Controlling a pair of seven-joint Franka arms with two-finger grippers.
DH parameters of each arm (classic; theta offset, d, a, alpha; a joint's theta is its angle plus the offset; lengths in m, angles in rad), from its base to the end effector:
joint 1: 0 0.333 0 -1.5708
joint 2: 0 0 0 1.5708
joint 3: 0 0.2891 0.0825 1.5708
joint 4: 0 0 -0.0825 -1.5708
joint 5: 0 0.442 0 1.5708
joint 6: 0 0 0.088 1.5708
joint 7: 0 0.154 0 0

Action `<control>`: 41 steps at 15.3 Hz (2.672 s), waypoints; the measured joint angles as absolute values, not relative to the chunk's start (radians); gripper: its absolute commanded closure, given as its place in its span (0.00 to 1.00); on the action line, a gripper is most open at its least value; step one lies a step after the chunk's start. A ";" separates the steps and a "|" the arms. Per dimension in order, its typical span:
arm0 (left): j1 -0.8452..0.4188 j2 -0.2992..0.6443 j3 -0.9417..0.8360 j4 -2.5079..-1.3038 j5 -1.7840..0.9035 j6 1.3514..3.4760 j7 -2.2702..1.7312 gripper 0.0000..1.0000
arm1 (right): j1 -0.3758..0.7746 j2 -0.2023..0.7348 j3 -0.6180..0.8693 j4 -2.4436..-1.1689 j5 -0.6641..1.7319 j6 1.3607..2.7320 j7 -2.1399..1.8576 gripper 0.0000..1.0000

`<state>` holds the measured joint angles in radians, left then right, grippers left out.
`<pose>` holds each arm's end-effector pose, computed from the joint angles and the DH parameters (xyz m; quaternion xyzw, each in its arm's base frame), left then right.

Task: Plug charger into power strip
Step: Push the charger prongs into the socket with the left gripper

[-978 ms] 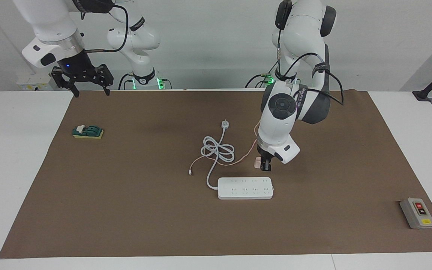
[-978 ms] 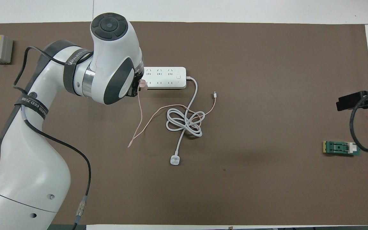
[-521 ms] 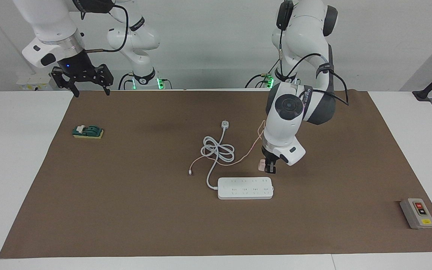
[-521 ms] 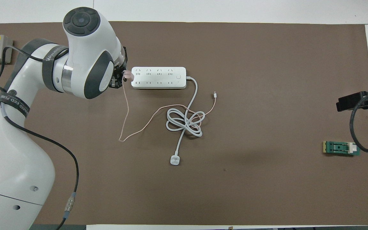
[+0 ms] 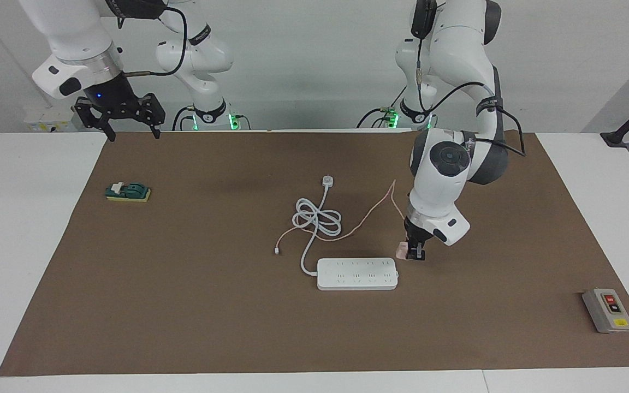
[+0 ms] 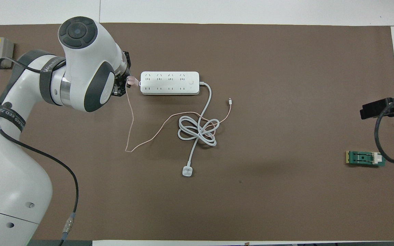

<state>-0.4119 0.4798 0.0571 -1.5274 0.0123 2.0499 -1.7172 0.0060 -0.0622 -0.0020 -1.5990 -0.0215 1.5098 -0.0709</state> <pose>0.6899 -0.2582 0.2898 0.7804 0.6246 0.0271 0.0092 0.5871 -0.0011 0.5679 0.9992 0.0369 -0.0138 0.0102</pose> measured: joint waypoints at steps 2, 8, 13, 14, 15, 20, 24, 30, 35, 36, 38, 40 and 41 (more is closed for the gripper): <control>-0.414 0.490 0.055 -1.528 0.012 2.051 -1.728 1.00 | 0.006 -0.062 -0.002 -1.599 -0.021 1.510 -0.071 0.00; -0.416 0.551 0.052 -1.478 0.012 2.059 -1.812 1.00 | 0.006 -0.062 -0.002 -1.599 -0.021 1.510 -0.071 0.00; -0.416 0.576 0.051 -1.451 0.012 2.053 -1.840 1.00 | 0.006 -0.062 -0.002 -1.599 -0.021 1.510 -0.071 0.00; -0.419 0.576 0.051 -1.450 0.012 2.047 -1.845 1.00 | 0.006 -0.062 -0.002 -1.599 -0.021 1.510 -0.071 0.00; -0.424 0.576 0.051 -1.449 0.012 2.041 -1.851 1.00 | 0.006 -0.062 -0.002 -1.599 -0.021 1.510 -0.071 0.00; -0.444 0.576 0.050 -1.434 0.012 2.002 -1.888 1.00 | 0.006 -0.062 -0.001 -1.599 -0.021 1.510 -0.071 0.00; -0.451 0.579 0.050 -1.431 0.012 2.000 -1.904 1.00 | 0.006 -0.062 -0.001 -1.599 -0.021 1.510 -0.071 0.00; -0.451 0.588 0.053 -1.422 0.012 2.000 -1.920 1.00 | 0.006 -0.062 -0.001 -1.599 -0.021 1.510 -0.071 0.00; -0.450 0.593 0.055 -1.416 0.011 2.000 -1.972 1.00 | 0.006 -0.062 -0.001 -1.599 -0.021 1.510 -0.071 0.00; -0.450 0.593 0.055 -1.416 0.010 2.000 -1.982 1.00 | 0.006 -0.062 -0.001 -1.599 -0.021 1.510 -0.071 0.00; -0.450 0.594 0.054 -1.415 0.006 2.000 -1.993 1.00 | 0.006 -0.062 -0.001 -1.599 -0.021 1.510 -0.071 0.00; -0.450 0.594 0.052 -1.414 -0.004 2.000 -1.999 1.00 | 0.006 -0.062 -0.001 -1.599 -0.021 1.510 -0.071 0.00; -0.451 0.595 0.051 -1.415 -0.009 1.999 -2.000 1.00 | 0.006 -0.062 -0.001 -1.599 -0.021 1.510 -0.071 0.00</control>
<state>-0.4510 0.5946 0.0513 -1.4145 -0.0092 1.9991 -2.0005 0.0060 -0.0623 -0.0009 -1.5992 -0.0214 1.5097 -0.0709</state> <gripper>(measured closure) 0.705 0.000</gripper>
